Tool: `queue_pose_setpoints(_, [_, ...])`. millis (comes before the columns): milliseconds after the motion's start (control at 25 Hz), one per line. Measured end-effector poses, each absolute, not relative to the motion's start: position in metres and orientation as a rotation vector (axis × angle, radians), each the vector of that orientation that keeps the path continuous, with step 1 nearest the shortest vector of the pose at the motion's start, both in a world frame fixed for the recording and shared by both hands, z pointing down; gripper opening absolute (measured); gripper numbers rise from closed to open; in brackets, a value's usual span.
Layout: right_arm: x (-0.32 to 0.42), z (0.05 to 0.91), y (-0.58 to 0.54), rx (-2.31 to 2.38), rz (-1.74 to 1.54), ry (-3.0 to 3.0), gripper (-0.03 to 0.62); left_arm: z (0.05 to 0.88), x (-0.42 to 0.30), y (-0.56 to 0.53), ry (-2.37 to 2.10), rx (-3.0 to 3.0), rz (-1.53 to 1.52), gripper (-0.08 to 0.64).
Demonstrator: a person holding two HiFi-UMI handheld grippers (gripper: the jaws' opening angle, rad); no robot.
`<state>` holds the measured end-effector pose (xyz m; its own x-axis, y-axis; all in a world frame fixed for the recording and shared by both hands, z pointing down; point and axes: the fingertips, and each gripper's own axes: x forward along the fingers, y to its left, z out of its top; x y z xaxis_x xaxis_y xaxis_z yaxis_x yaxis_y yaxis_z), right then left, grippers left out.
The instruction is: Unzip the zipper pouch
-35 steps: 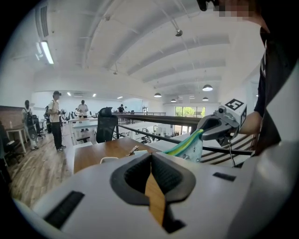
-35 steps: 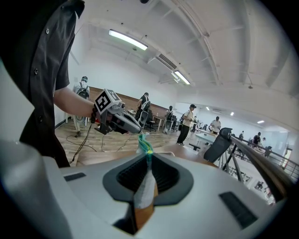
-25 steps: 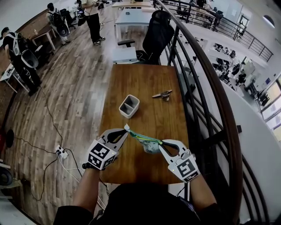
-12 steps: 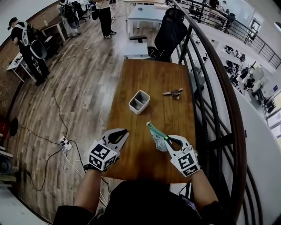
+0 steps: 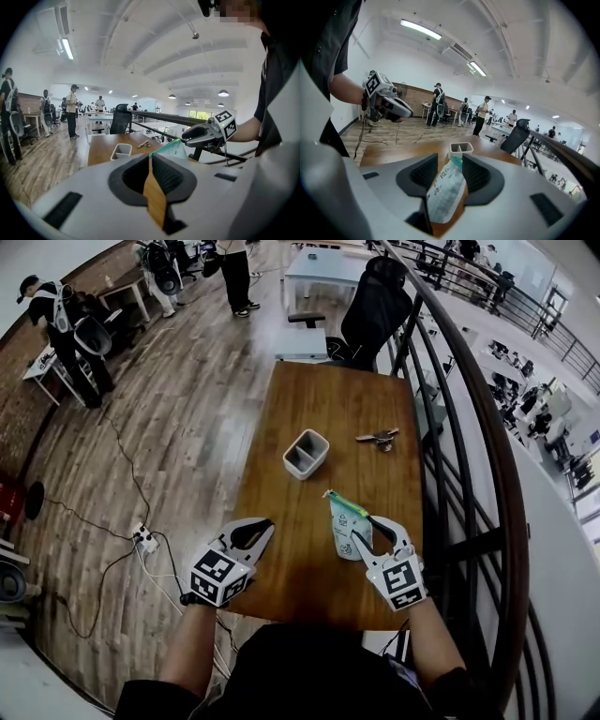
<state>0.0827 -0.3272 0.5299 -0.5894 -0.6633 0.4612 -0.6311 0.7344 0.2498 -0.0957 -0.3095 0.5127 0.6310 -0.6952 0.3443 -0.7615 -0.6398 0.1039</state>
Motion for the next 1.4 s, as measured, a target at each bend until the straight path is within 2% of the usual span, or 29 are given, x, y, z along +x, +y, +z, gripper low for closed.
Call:
queue_pose_setpoints(480, [0.108, 0.505, -0.301, 1.048, -0.105, -2.434, 0.139, 0.497, -0.083, -0.295, -1.264, 2.636, 0.318, 0.018])
queue_pose_setpoints(760, [0.150, 0.459, -0.269, 1.227, -0.058, -2.532, 0.085, 0.460, -0.070, -0.280, -1.415, 2.633, 0.145, 0.017])
queue_pose_setpoints(1040, [0.186, 0.431, -0.224, 1.345, -0.017, -2.624, 0.004, 0.425, -0.060, -0.235, -1.543, 2.618, 0.015, 0.017])
queue_pose_setpoints(1400, [0.195, 0.412, -0.202, 1.427, 0.024, -2.705, -0.008, 0.413, -0.064, -0.205, -1.554, 2.631, 0.017, 0.017])
